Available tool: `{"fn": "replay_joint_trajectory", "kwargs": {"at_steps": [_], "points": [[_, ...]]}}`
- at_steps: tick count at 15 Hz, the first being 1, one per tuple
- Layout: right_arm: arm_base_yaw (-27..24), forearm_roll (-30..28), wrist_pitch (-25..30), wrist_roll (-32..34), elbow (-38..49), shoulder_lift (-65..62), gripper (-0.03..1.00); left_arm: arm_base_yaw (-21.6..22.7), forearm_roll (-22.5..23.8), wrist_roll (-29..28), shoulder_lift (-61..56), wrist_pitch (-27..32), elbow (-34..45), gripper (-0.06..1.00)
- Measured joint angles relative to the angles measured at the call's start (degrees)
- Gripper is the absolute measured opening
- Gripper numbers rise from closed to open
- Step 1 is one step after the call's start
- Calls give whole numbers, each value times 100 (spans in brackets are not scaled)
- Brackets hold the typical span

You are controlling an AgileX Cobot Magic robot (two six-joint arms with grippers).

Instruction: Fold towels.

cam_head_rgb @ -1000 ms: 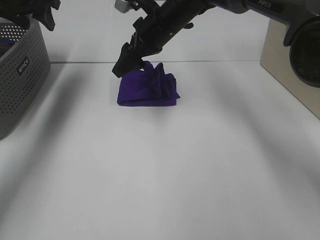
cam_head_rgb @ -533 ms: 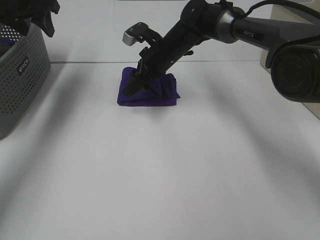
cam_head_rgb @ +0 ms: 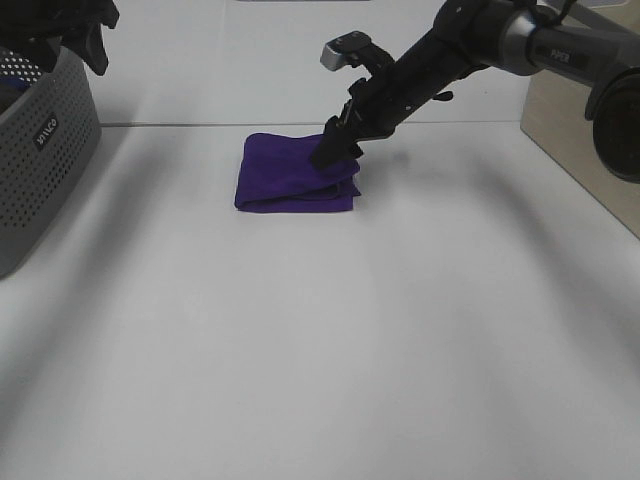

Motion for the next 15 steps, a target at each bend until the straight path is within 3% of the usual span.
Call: {"fn": "replay_joint_trajectory", "kwargs": {"at_steps": [5, 11, 13, 15], "points": [[-258, 63, 195, 407, 0, 0, 79, 0, 6, 0, 0, -74, 0, 58], [-258, 785, 756, 464, -74, -544, 79, 0, 40, 0, 0, -103, 0, 58], [-258, 573, 997, 1112, -367, -785, 79, 0, 166, 0, 0, -86, 0, 58], [-258, -493, 968, 2527, -682, -1049, 83, 0, 395, 0, -40, 80, 0, 65]]}}
